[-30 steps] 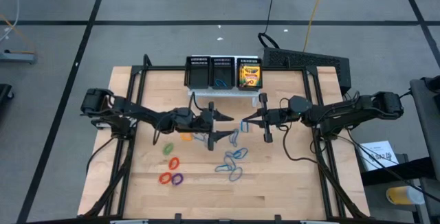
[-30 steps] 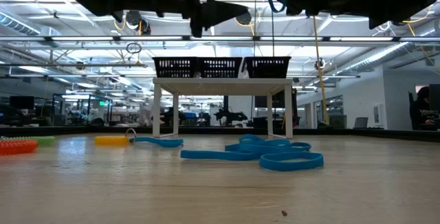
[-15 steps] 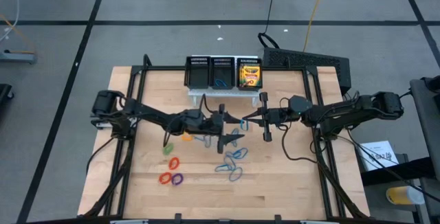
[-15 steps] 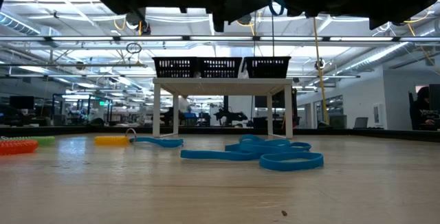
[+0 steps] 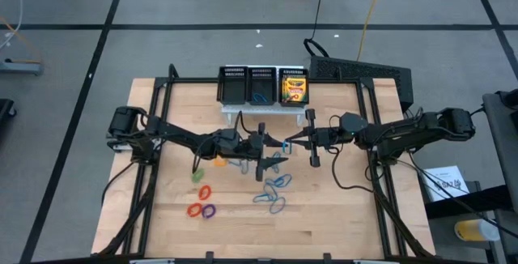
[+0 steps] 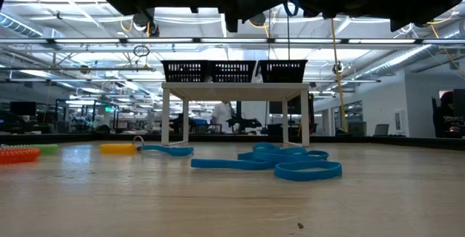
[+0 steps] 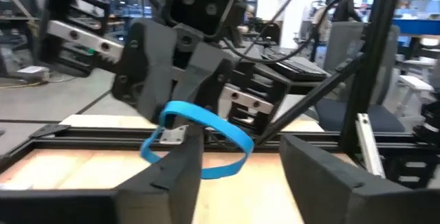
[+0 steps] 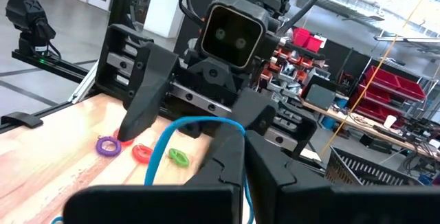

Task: Pick & Place Office Desk Supplies
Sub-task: Put the blue rubber band into the middle black bin

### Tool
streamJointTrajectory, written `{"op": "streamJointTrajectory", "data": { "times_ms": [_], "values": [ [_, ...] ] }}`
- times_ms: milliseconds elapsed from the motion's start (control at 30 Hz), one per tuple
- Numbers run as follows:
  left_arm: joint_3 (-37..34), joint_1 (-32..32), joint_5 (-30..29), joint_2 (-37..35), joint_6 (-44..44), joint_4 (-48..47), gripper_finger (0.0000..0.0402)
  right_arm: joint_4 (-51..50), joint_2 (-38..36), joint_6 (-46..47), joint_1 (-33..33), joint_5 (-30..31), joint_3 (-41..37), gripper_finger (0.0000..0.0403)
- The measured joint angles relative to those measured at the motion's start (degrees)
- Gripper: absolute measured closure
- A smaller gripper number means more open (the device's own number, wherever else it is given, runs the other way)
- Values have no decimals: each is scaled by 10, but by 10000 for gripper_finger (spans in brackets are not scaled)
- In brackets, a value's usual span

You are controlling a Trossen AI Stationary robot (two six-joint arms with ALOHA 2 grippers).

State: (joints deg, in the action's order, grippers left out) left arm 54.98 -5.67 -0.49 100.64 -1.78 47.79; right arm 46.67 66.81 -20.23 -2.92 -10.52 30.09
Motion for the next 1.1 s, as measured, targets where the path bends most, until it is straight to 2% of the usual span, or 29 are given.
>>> {"op": "streamJointTrajectory", "data": {
  "times_ms": [233,633,900,1000,1100],
  "values": [
    [0,0,21,-7,0,2,291,-3,0,0,0,0,0,403],
    [0,0,21,-6,28,0,393,-3,0,0,0,0,0,403],
    [0,9,21,-13,29,-9,396,-16,0,14,0,4,0,399],
    [0,16,21,-30,26,-28,394,-38,-9,38,-2,18,0,376],
    [0,22,20,-56,32,-66,393,-55,-29,58,-6,18,0,334]
  ]
}}
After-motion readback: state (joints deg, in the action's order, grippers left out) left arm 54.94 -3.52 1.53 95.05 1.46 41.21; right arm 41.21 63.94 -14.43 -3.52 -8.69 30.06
